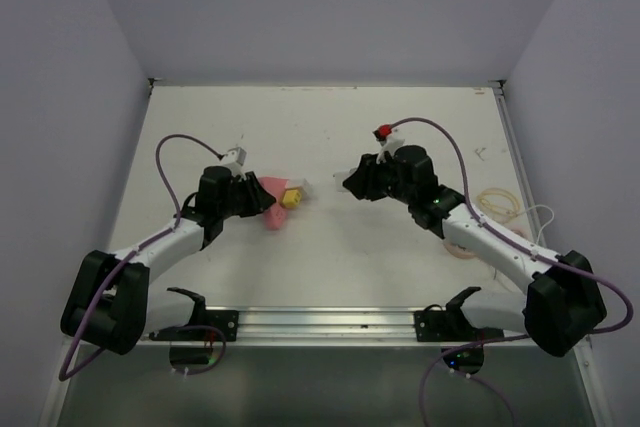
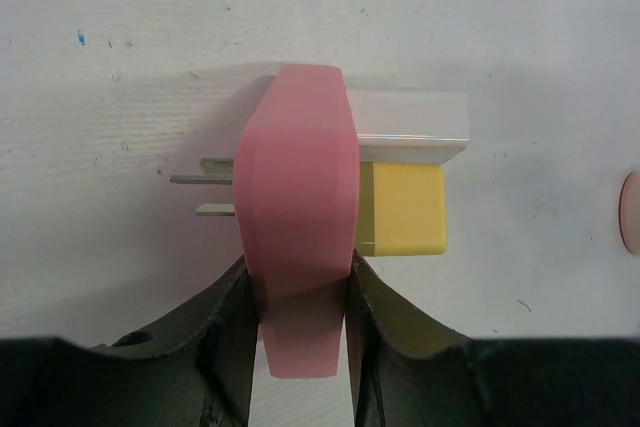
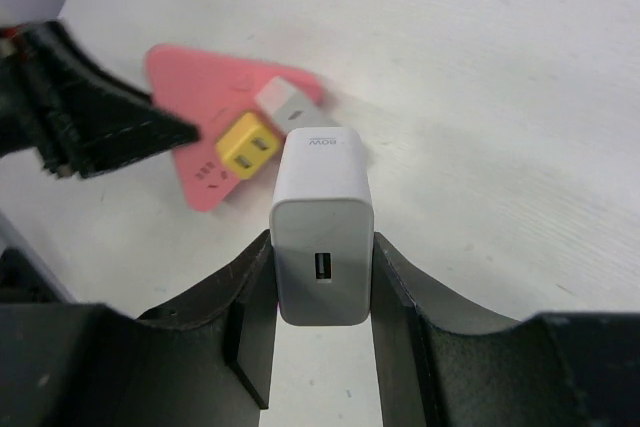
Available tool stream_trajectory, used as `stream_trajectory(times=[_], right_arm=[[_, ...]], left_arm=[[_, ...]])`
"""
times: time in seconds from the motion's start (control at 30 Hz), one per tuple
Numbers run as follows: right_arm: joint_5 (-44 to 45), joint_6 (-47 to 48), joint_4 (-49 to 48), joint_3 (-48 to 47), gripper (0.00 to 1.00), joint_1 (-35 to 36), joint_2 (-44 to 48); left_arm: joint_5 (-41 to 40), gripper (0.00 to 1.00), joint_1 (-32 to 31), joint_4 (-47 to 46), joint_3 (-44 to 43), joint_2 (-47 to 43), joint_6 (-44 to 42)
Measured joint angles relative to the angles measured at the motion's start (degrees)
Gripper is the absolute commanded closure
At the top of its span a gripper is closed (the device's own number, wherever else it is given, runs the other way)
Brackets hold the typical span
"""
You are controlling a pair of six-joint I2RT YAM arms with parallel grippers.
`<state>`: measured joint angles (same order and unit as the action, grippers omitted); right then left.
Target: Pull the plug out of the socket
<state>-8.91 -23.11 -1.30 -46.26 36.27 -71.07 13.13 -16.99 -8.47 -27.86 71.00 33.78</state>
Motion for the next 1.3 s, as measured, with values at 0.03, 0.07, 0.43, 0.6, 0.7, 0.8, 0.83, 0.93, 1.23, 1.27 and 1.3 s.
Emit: stream_trajectory(times=[0.03,0.07,0.43,0.6,0.7,0.8,0.83,0.93,1.23,1.27,1.3], right_arm=[[0.2,-1.1,0.0,1.1,1.00,-2.5,0.5],[0.1,-2.1,0.1,2.2,1.00,-5.1,0.6],[-13.2,-15.2,-7.4,7.6,1.00,-19.2,-15.6],[-18.5,-19.9,-14.2,0.3,0.85,-19.8,-29.1],[-19.6,-21.8,-17.4,-4.1,0.55,-20.2,-34.2],[-19.8,-22.6,-18.3,-6.3,0.30,-21.0,-36.0],[-19.9,-22.2,-18.2,-6.6,0.25,-21.2,-36.0],[-19.1,-20.4,-16.2,-7.8,0.14,-22.2,-36.0],[-17.0,-7.6,-4.8,-7.6,0.12,-22.7,-25.6],[-17.7,-5.5,-4.2,-7.6,0.12,-22.3,-23.7],[-17.9,-3.2,-3.5,-7.6,0.12,-21.7,-21.8]], left_arm=[[0.0,1.00,0.0,0.2,0.0,0.0,-0.3],[0.0,1.00,0.0,0.4,0.0,0.1,-0.5],[0.2,1.00,0.1,1.6,-0.9,1.9,-1.7],[0.6,1.00,0.1,1.7,-1.1,2.1,-1.9],[0.8,1.00,0.1,1.7,-1.2,2.2,-1.9],[1.0,1.00,0.2,1.7,-1.6,2.7,-2.0],[1.1,1.00,0.2,1.7,-1.7,2.9,-2.0],[1.9,1.00,0.4,1.4,-2.5,4.1,-2.0],[6.3,1.00,1.0,-0.3,-3.6,7.0,-1.9],[7.0,1.00,1.0,-0.4,-3.8,7.4,-1.9],[7.8,1.00,1.0,-0.4,-4.1,7.8,-1.9]])
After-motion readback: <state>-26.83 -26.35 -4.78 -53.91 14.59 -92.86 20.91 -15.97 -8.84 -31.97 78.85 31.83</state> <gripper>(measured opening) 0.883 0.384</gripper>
